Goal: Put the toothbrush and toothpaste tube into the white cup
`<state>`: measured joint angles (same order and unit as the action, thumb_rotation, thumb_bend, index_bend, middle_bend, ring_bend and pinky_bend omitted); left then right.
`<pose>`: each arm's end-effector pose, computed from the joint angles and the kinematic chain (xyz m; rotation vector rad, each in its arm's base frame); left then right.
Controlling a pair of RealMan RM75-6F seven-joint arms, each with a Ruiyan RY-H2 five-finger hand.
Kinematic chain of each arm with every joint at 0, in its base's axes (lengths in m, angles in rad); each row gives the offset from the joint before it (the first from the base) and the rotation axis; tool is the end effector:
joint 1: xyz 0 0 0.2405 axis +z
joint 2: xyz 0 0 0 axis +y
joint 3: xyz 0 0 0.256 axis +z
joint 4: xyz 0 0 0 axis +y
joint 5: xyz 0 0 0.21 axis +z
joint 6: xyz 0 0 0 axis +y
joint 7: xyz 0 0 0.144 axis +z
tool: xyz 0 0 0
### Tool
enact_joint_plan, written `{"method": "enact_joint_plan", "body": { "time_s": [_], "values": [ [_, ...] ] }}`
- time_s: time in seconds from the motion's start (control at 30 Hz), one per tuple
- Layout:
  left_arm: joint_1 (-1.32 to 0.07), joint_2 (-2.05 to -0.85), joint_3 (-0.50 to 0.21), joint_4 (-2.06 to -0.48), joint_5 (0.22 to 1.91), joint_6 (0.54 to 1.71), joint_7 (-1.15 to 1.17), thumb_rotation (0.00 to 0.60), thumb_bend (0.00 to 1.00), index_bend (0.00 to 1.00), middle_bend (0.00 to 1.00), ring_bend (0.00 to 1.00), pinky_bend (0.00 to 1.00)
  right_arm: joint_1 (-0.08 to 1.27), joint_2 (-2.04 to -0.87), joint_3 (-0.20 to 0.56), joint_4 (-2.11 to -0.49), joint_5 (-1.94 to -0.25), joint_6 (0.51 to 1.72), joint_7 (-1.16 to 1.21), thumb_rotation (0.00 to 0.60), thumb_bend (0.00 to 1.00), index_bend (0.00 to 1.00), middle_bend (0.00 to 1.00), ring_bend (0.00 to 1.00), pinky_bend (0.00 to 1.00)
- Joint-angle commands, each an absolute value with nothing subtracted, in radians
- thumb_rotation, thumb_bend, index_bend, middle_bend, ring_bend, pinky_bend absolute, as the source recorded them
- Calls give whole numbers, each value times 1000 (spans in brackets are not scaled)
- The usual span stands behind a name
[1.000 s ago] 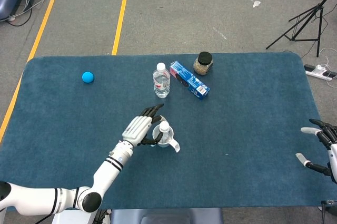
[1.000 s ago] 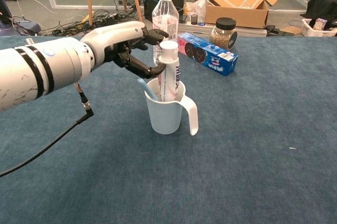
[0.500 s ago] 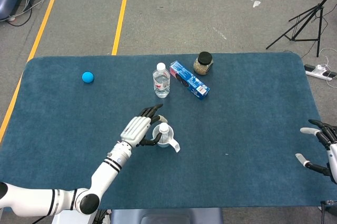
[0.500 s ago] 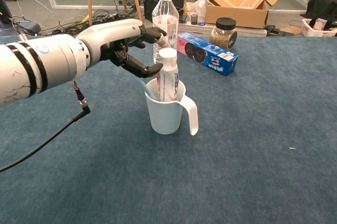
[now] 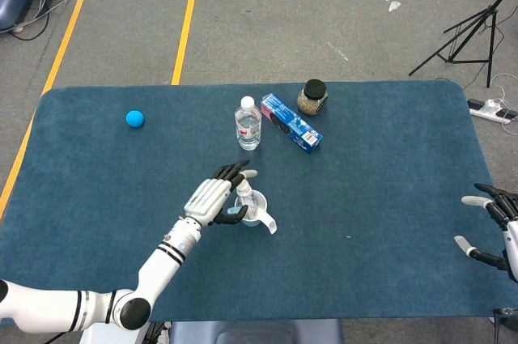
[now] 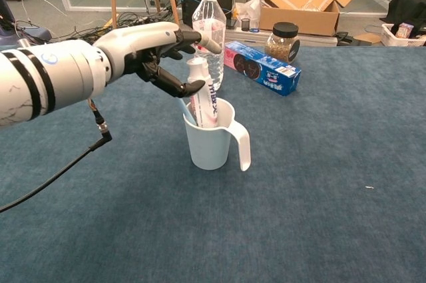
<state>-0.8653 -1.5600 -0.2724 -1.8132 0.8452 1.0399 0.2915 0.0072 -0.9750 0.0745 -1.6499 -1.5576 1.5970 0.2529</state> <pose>-0.0472 0.3156 -0.0152 -1.7935 -1.3783 -1.2162 -0.3079 -0.1611 0.2151 1.2784 -0.9271 1.0849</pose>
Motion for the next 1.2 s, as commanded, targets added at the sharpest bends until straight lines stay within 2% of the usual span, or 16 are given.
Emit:
{"method": "enact_joint_plan", "body": {
  "time_s": [0.03,0.27,0.5,0.6,0.8,0.97,1.2],
  "values": [
    [-863,-1553,-271,-1825,849,1047,297,600,436,131,32,9,53,7,-975,74,-1650,-1558,1596,253,600,109,353,226,186,446],
    [-847,-1511,-255,-1898,881,1084,329,600,436,131,32,10,53,7,-974,74,-1650,-1558,1597,256,600,109,353,226,186,446],
    [-803,-1388,-201,-2060,921,1161,432,600,430,132,32,10,54,7,-975,74,-1651,-1556,1596,248,600,108,353,226,186,446],
    [-777,-1326,-174,-2131,943,1194,469,600,418,131,32,10,53,8,-978,74,-1652,-1556,1595,239,600,109,353,226,186,446],
    [-688,-1194,-77,-2210,1046,1262,508,600,417,134,32,10,54,8,-981,76,-1654,-1550,1592,226,600,109,353,226,186,446],
    [-576,-1136,12,-2154,1214,1347,454,600,417,144,32,10,54,10,-986,77,-1657,-1547,1590,206,600,109,353,226,186,446],
    [-417,-1158,107,-1910,1493,1519,347,600,417,181,32,7,54,16,-998,76,-1659,-1540,1575,158,600,109,353,226,186,446]
  ]
}}
